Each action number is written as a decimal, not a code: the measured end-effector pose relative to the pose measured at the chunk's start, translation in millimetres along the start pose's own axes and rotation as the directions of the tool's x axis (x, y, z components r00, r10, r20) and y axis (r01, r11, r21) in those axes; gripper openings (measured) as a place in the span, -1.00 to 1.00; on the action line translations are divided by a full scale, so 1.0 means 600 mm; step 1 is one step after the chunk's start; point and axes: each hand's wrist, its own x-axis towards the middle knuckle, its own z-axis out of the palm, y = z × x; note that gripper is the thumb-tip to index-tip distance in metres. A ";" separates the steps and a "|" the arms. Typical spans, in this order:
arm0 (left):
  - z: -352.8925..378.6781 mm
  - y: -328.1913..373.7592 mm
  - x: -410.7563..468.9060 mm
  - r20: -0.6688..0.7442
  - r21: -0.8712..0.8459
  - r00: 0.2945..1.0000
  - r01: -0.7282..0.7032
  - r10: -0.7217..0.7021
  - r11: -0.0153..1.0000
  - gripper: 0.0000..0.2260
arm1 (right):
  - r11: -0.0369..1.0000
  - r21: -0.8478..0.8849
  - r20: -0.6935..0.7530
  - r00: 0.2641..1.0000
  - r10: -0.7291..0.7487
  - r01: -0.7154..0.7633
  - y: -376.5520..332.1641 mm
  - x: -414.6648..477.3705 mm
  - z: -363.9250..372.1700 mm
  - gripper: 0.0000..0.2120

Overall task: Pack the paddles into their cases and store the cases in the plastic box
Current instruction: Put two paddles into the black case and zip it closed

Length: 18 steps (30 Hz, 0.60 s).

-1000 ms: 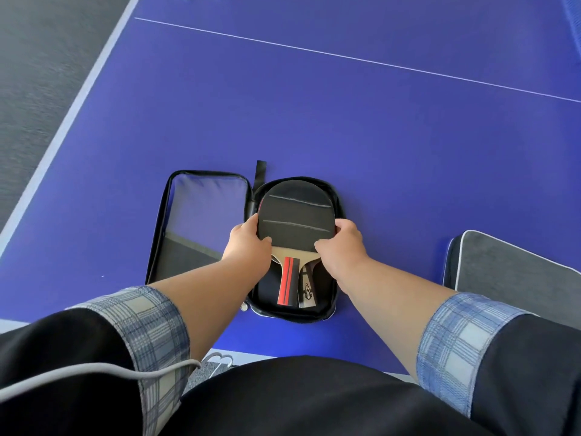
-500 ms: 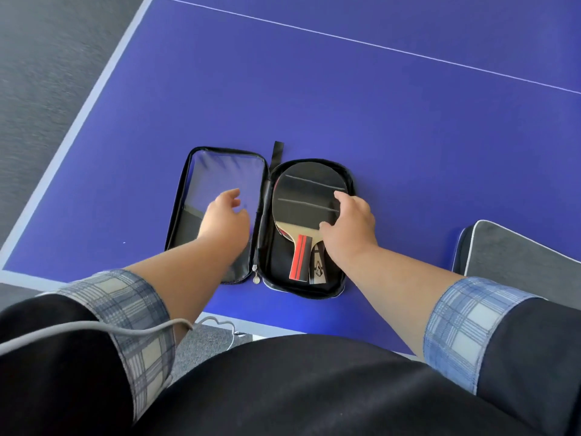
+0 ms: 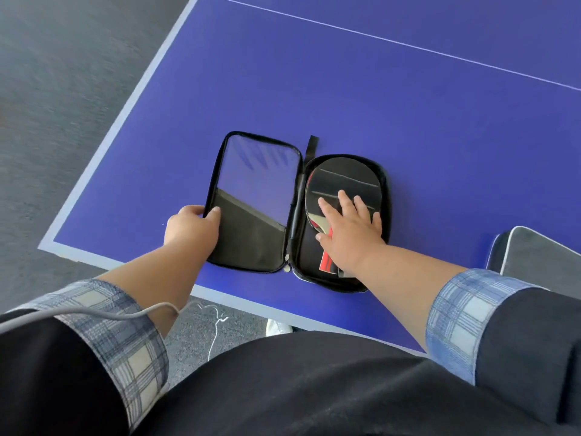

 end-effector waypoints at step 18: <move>-0.013 0.142 -0.154 0.517 -0.562 0.806 0.067 0.287 0.824 -0.65 | 0.552 0.829 -0.088 0.996 -0.033 0.091 -0.159 -0.112 -0.139 -0.67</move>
